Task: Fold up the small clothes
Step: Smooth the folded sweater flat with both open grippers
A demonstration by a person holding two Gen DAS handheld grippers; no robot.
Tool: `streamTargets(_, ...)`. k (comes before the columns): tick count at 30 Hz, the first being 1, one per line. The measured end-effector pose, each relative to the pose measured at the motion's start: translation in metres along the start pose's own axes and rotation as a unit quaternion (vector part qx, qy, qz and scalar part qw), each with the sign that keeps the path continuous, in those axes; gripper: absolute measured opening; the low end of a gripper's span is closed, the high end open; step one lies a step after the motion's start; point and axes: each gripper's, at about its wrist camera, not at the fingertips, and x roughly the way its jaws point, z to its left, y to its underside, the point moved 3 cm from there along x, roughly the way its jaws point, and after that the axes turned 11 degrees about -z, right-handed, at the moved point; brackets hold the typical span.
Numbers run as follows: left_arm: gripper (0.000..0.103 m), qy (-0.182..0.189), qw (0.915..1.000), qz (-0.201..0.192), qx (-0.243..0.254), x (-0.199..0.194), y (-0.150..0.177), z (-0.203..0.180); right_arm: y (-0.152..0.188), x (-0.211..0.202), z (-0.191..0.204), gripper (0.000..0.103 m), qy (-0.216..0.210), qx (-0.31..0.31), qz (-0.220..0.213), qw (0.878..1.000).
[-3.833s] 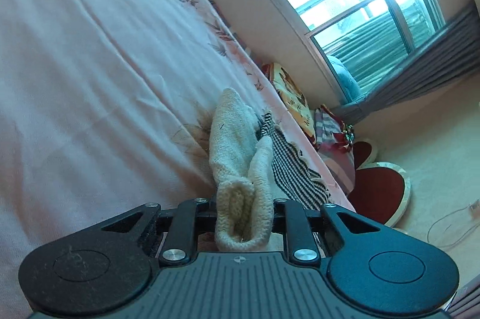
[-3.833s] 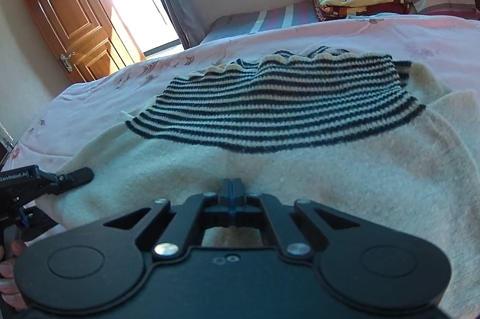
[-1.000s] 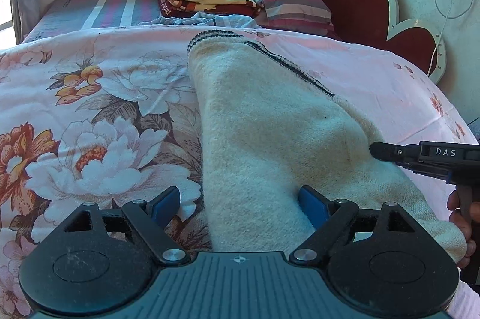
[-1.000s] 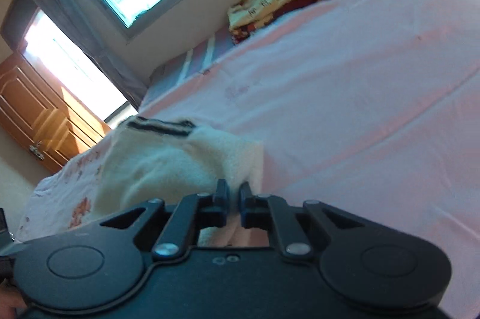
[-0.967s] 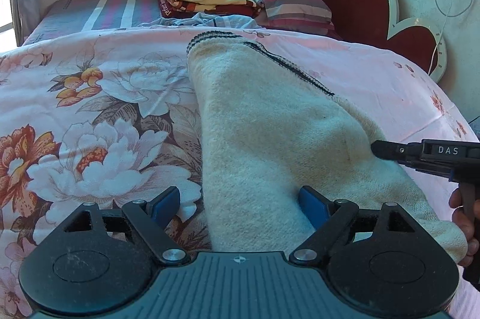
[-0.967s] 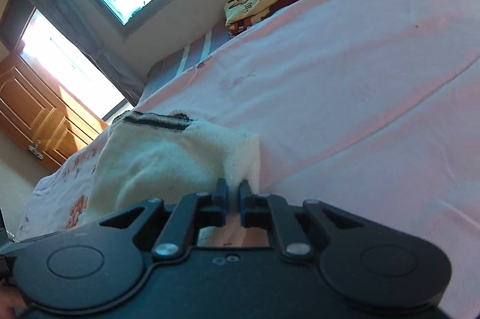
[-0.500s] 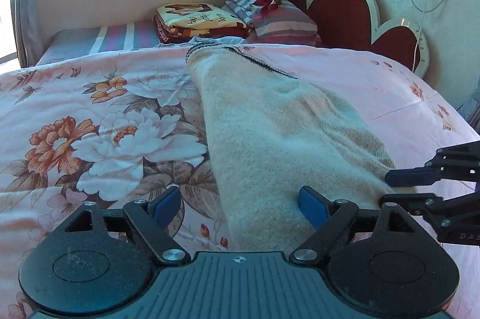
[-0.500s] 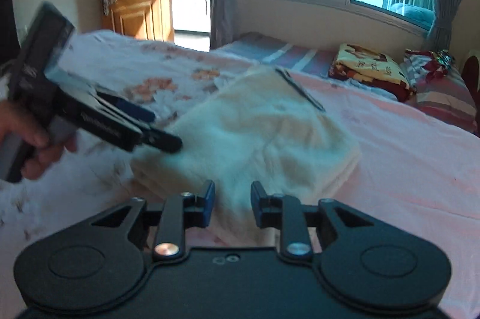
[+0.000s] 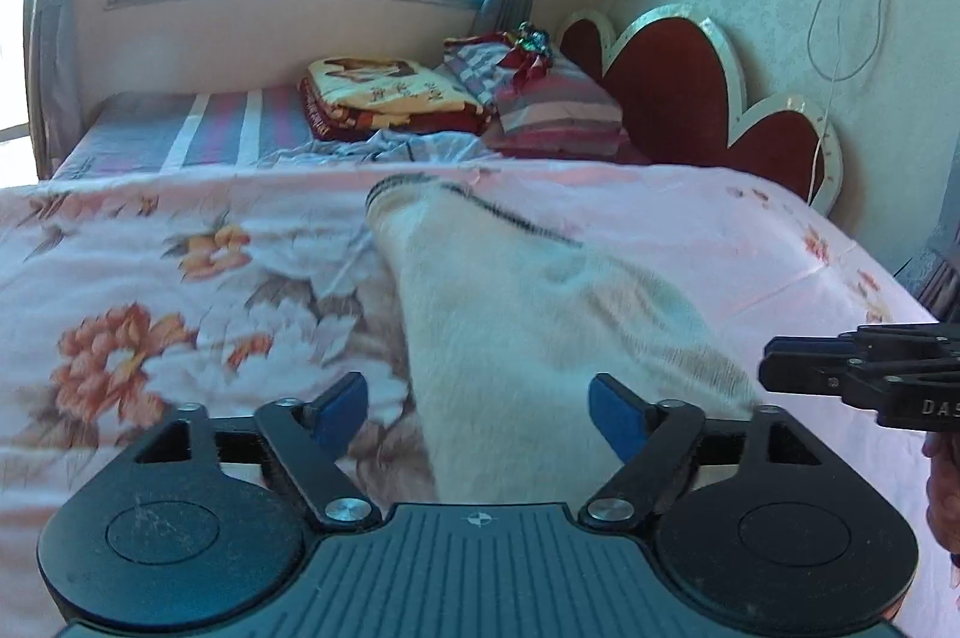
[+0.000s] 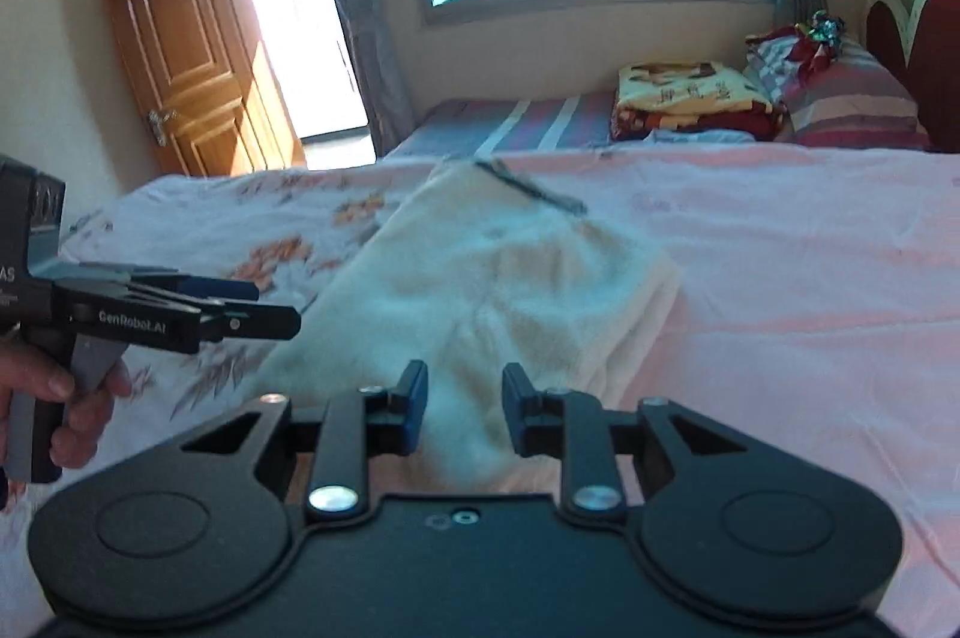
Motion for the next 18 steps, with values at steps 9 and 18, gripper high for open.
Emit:
streamTargets(9, 0.065, 0.057, 0.9954, 0.056, -0.054, 0.125, -0.031, 0.014, -0.039, 0.11, -0.024, 0.025, 0.031, -0.007, 0.038, 0.999)
streamTargets(18, 0.065, 0.069, 0.9962, 0.008, -0.053, 0.104, -0.01, 0.011, -0.01, 0.099, -0.059, 0.028, 0.04, 0.05, 0.037, 0.997)
